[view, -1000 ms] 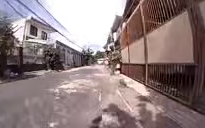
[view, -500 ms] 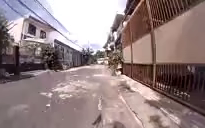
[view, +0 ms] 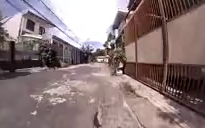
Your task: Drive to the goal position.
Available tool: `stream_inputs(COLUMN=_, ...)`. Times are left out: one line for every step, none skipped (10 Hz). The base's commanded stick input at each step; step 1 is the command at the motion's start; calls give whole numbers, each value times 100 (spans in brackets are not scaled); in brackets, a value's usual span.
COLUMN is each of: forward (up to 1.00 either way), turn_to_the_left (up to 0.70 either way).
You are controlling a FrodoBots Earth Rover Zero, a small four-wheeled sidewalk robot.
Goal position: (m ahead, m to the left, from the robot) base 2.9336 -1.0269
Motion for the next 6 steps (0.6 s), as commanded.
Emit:
stream_inputs(forward=70, turn_to_the_left=0)
stream_inputs(forward=70, turn_to_the_left=0)
stream_inputs(forward=70, turn_to_the_left=0)
stream_inputs(forward=70, turn_to_the_left=0)
stream_inputs(forward=70, turn_to_the_left=0)
stream_inputs(forward=70, turn_to_the_left=0)
